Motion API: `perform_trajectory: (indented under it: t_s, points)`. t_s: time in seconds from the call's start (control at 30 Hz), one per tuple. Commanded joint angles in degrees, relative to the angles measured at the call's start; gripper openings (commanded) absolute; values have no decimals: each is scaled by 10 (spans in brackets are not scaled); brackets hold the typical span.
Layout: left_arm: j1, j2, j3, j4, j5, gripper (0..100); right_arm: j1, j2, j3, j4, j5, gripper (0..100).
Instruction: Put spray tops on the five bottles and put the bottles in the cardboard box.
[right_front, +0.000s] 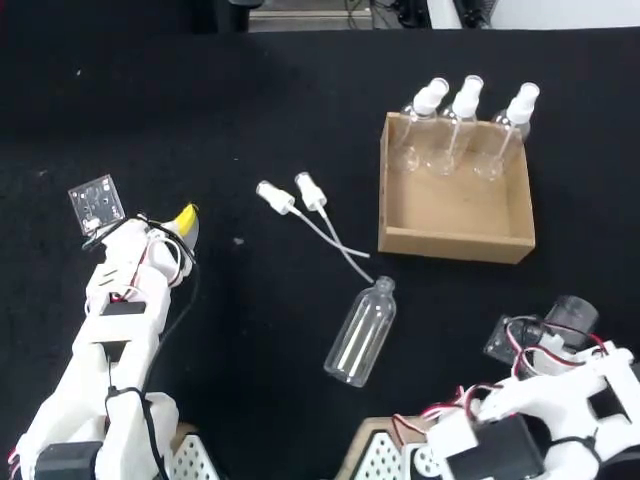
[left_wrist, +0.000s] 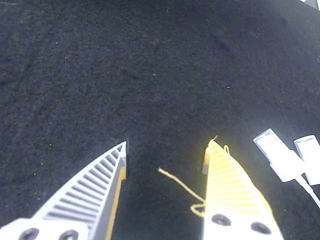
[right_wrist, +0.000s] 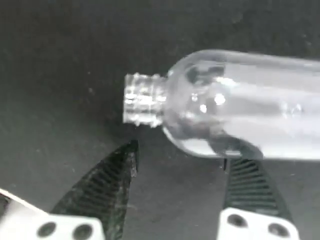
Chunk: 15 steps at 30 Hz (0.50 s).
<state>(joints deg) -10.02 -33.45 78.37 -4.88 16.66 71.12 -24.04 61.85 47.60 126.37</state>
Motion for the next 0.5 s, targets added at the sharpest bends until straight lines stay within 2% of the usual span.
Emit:
perform_trajectory:
  t_s: [0.0, 0.17, 0.47]
  points:
    - [7, -15, -29, -11, -5, 245, -13, -50, 0, 24, -89, 240]
    - [7, -15, -29, -11, -5, 245, -70, -87, 2, 31, -280, 243]
    - [7, -15, -29, -11, -5, 245, -176, -136, 2, 35, -462, 243]
